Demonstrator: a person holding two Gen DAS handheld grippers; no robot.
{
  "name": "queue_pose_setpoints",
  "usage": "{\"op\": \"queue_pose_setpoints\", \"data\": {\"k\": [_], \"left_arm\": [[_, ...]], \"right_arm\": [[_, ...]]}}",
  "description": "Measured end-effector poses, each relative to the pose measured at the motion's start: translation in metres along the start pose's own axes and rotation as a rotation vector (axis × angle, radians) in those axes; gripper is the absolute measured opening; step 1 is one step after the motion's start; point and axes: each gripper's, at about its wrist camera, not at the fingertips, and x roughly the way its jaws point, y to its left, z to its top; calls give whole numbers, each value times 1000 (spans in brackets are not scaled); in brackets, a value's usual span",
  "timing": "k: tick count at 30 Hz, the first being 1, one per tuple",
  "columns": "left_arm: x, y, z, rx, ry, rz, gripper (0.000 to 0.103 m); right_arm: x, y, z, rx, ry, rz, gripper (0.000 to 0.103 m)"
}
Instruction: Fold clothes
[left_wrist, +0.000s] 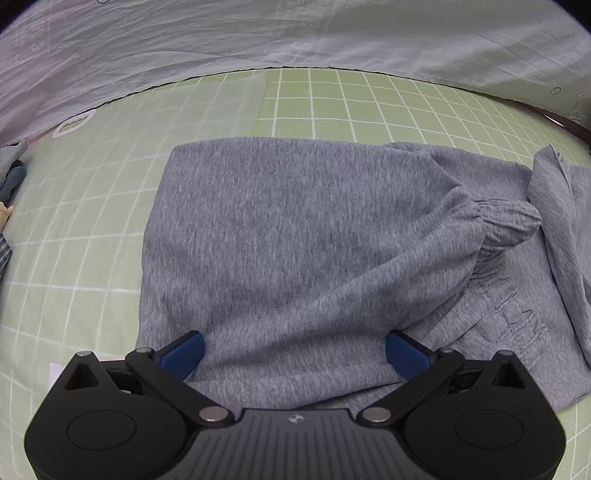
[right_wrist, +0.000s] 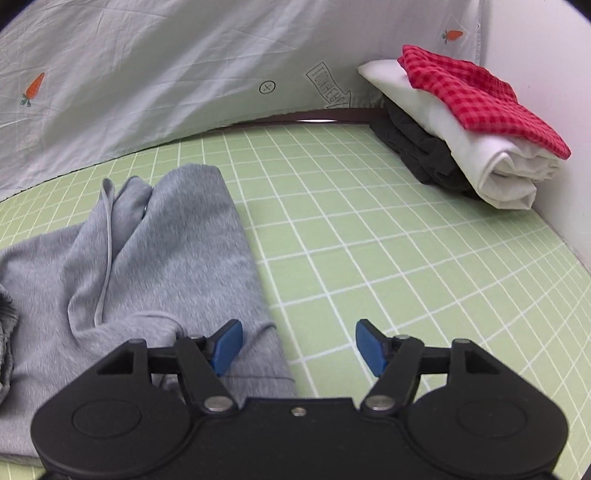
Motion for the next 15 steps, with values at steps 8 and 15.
{"op": "queue_pose_setpoints", "data": {"k": [8,15], "left_arm": [[-1,-1,-3,-1,-14,3,103],[-1,-1,-4,-2,-23,3,103]], "right_arm": [[-7,34,-10,-129,-18,81,78],[-28,78,-16,-298,-64,210,84]]}}
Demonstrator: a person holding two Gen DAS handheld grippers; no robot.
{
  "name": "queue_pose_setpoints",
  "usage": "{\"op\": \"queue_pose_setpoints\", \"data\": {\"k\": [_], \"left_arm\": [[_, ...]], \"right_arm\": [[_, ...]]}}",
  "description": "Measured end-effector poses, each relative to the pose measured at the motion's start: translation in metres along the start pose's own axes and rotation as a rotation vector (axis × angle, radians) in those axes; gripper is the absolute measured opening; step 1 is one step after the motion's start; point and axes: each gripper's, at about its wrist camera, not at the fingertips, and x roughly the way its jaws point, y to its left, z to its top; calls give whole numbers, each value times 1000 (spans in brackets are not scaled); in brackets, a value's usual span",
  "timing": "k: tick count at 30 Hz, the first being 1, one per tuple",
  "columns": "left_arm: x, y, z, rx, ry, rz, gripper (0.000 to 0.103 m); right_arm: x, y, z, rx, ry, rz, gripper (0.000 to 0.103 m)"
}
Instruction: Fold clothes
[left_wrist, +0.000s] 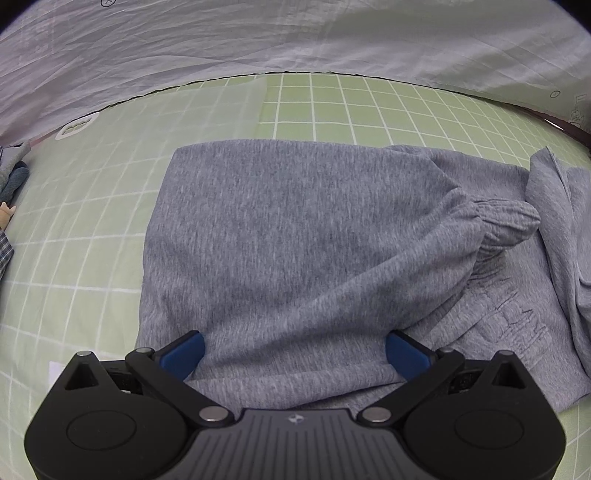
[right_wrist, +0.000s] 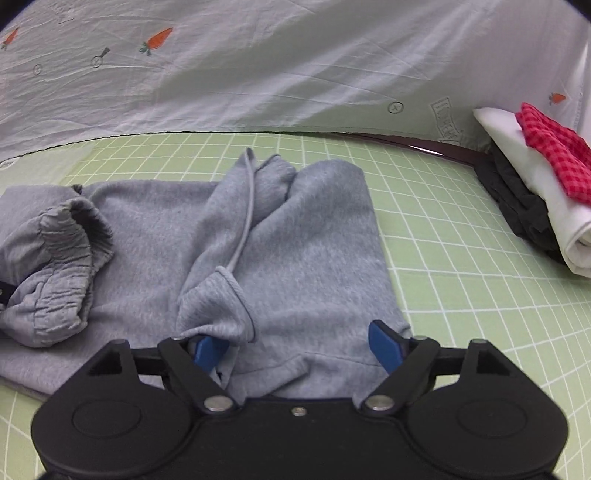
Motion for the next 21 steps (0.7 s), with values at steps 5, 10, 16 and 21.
{"op": "queue_pose_setpoints", "data": {"k": [5,10,16,21], "left_arm": [[-1,1,-1,0,-4,0,103],[-3,1,-1,0,-7,-1,103],[-3,0,-1,-2,-11,-1,103],[-3,0,-1,-2,-12,0,103]], "right_arm": [[-9,19,6,-39,-32,114,85],[-11,7,12,43,-52,77,86],[0,-15,7,154,0,-17,88],[-1,3,6,79,4,59,89]]}}
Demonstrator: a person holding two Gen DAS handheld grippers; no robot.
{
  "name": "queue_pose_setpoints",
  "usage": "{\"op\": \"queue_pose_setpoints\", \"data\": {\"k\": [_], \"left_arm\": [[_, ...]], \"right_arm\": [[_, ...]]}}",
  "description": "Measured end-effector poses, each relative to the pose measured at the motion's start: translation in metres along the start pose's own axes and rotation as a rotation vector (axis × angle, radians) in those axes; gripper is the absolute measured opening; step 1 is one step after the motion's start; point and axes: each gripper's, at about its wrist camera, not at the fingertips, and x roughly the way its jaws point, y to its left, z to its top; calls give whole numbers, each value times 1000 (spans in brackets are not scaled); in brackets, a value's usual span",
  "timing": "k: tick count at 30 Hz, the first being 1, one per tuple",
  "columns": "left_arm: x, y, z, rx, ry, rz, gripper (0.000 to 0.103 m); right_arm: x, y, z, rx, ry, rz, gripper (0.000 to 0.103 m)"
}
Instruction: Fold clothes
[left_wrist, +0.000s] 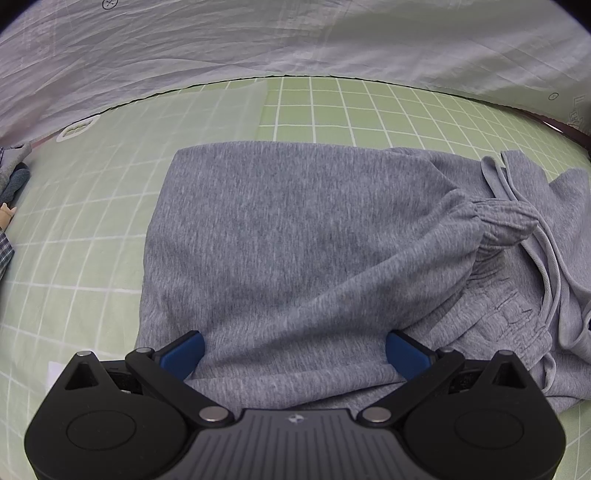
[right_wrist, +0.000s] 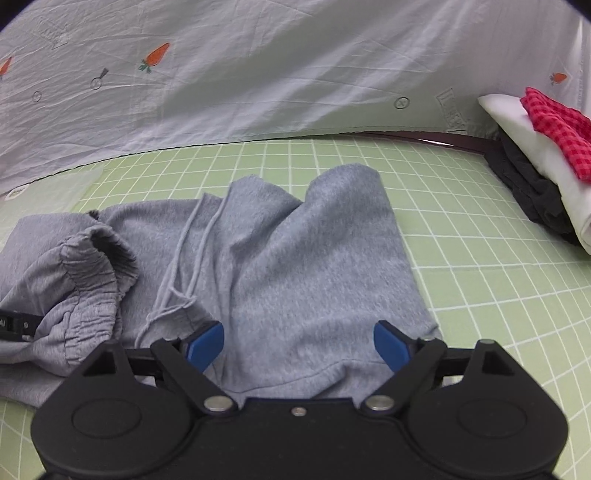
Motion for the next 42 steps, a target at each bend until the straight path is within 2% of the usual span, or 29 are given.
{"op": "queue_pose_setpoints", "data": {"k": [3,4,9,12,14,17,18,19,21,22,24,27,31,35,36,38,39,42], "left_arm": [[0,0,0,1,0,0,103],[0,0,0,1,2,0,103],[-2,1,10,4,58,-12,103],[-14,10,18,-44,36,-32,103],[-22,16,24,-70,4,-18,103],[-20,23,33,-91,-4,33,103],[-16,25,35,-98,6,49,103],[-11,28,36,-108,21,59,103],[0,34,36,-134,62,66,103],[5,36,34,-146,80,65,103],[13,37,27,-161,102,60,103],[12,38,22,-163,77,57,103],[12,38,21,-158,69,56,103],[11,36,20,-153,57,57,103],[11,36,20,-153,55,57,103],[12,35,20,-152,52,57,103],[11,35,20,-152,50,57,103],[11,35,18,-153,43,58,103]], "right_arm": [[-4,16,3,-64,-21,54,89],[-4,14,6,-49,-29,53,90],[1,-7,28,78,-63,11,93],[12,-18,40,118,-60,-36,93],[17,-18,48,121,-66,-36,90],[23,-7,56,92,-86,17,76],[27,0,59,70,-91,34,65],[31,8,62,44,-95,49,49],[42,26,68,13,-85,88,31],[47,33,70,6,-78,108,27],[59,44,73,-10,-58,108,27],[75,58,75,-18,-26,104,27],[89,62,73,26,17,104,43],[94,67,68,7,20,91,44],[94,68,68,-5,15,84,39],[94,64,68,8,9,78,21],[92,60,69,30,7,83,6],[82,46,72,115,-29,123,6]]}}
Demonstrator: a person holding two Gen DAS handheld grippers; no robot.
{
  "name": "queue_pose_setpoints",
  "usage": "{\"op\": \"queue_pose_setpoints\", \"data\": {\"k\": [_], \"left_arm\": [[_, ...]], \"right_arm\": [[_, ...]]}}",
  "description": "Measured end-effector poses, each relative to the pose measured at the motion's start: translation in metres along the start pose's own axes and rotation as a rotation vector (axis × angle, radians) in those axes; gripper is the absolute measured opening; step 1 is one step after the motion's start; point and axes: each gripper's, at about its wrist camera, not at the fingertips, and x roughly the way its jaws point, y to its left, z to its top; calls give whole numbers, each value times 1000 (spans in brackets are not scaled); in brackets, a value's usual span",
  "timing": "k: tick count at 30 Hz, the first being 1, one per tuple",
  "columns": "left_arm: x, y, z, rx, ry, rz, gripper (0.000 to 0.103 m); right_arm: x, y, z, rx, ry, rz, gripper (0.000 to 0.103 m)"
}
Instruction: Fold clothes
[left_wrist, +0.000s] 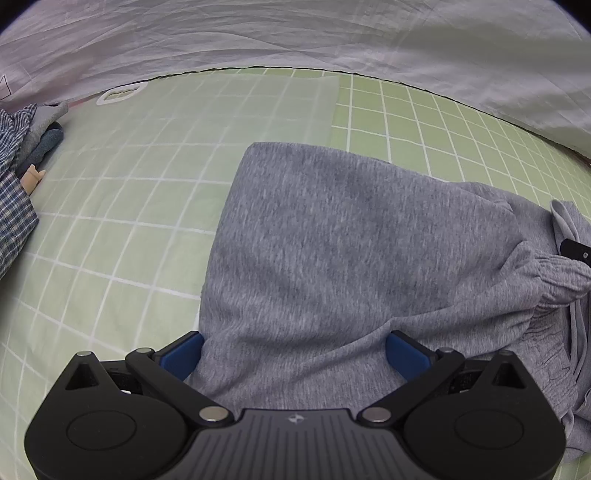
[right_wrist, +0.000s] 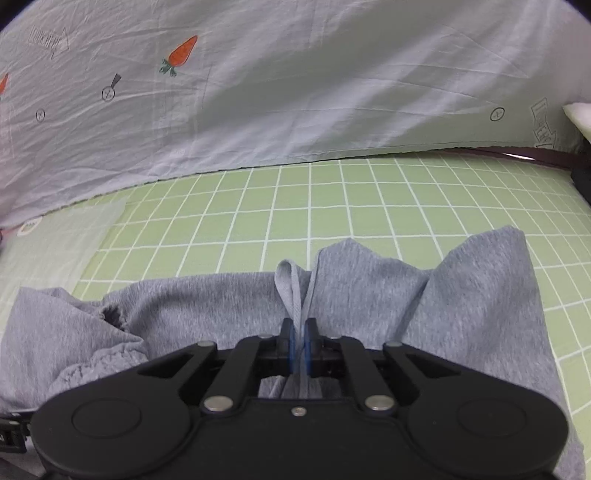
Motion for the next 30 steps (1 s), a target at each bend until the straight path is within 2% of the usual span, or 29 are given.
{"op": "queue_pose_setpoints", "data": {"k": [4,6,9,11,12,13,15,20,25,30], "left_arm": [[1,-1,0,-2,-7,1,103],[1,-1,0,-3,-8,2,103],[0,-1,-1,-2,-9,2,103],[0,-1,-1,-1,-13,1,103],[0,-1,-2,-1,-16,1,103],[0,-1,-2,-1,-18,1,103],[0,-1,-2,-2,-22,1,103],[-1,-1,-4,-3,-28,2,103],[-2,0,-3,3,-11,-1,103],[-7,2,-13,9,14,-11,103]], "right_arm": [[-22,3,6,9,-73,78,6],[-24,10,6,-18,-71,113,6],[-8,20,-1,-58,7,108,8],[-1,21,-6,-40,50,105,13],[-1,20,-7,-27,60,98,21],[-5,19,-7,-19,50,96,36],[-18,15,-5,-28,5,84,42],[-46,-3,-12,-39,-35,39,39],[-68,-14,-41,-33,-2,-11,28],[-87,-10,-67,-51,16,-9,26]]}}
